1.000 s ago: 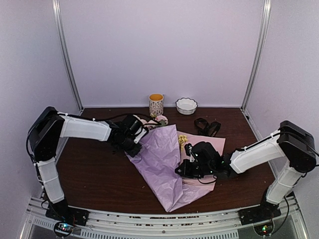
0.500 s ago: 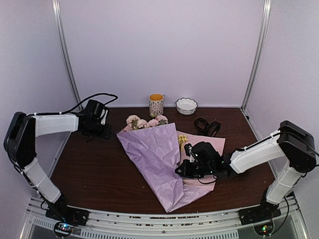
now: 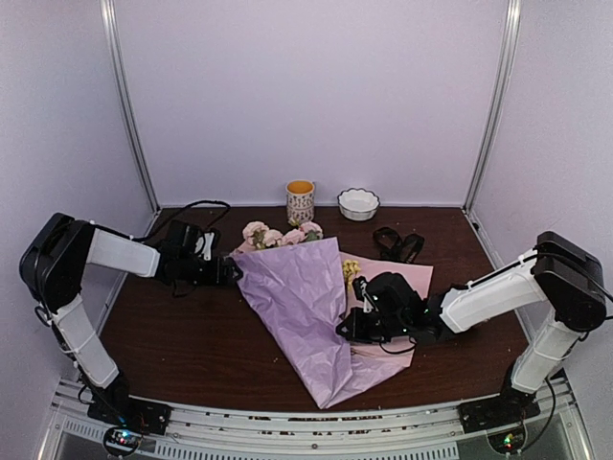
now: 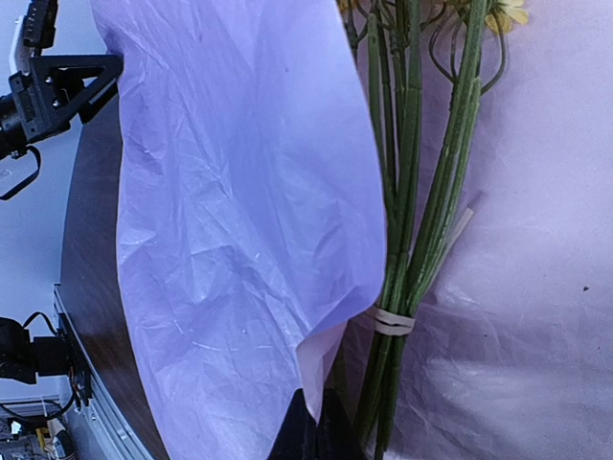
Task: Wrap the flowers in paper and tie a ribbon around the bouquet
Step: Press the fold line on the 2/3-folded wrapping paper.
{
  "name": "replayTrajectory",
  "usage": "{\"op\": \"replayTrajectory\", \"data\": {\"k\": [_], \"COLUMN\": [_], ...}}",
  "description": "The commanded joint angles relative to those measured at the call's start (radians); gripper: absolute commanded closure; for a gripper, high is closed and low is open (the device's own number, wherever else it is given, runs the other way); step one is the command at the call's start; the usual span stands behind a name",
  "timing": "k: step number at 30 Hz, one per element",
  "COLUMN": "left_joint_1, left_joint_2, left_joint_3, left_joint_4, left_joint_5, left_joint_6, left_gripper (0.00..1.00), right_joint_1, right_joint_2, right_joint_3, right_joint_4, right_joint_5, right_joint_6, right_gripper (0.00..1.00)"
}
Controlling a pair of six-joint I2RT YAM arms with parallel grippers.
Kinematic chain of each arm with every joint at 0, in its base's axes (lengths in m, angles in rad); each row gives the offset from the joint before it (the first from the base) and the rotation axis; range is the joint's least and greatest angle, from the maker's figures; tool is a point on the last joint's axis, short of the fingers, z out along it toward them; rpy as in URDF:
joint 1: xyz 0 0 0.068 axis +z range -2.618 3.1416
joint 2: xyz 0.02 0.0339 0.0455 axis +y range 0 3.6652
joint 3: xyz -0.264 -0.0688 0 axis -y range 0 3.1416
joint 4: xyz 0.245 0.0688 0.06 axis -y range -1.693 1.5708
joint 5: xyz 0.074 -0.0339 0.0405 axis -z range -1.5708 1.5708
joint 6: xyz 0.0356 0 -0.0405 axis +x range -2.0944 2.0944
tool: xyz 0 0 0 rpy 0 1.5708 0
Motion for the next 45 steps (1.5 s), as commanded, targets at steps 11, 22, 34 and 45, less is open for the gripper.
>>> {"op": "replayTrajectory", "data": {"k": [11,22,34,45], "left_joint_1": [0.02,0.019,0.02,0.019], "left_joint_2": [0.159,0.158,0.132,0.122], "left_joint_3": [0.043,0.016,-0.016,-0.025], "left_joint_4": [0.248,0.339,0.355,0.352], "left_joint_5": [0.181,0.191,0.178,0.163], "left_joint_6": [-0.075,-0.115,-0.107,-0.1], "left_gripper": [0.17,0.8,1.0,1.0], "right_joint_1": [0.01,0.011,0.032,0.131], "right_joint_2": [0.003,0.0,-0.015,-0.107], "right_joint_3": [0.02,0.044,0.034,0.022], "right_joint_4": [0.005,-0.012,0.052,-0.102], "right_joint_5": [-0.005,-0.024,-0.084,-0.017], "right_joint_6": [-0.034,-0.077,-0.069,-0.067], "right_gripper": [1.0,1.0,0.81,0.7]}}
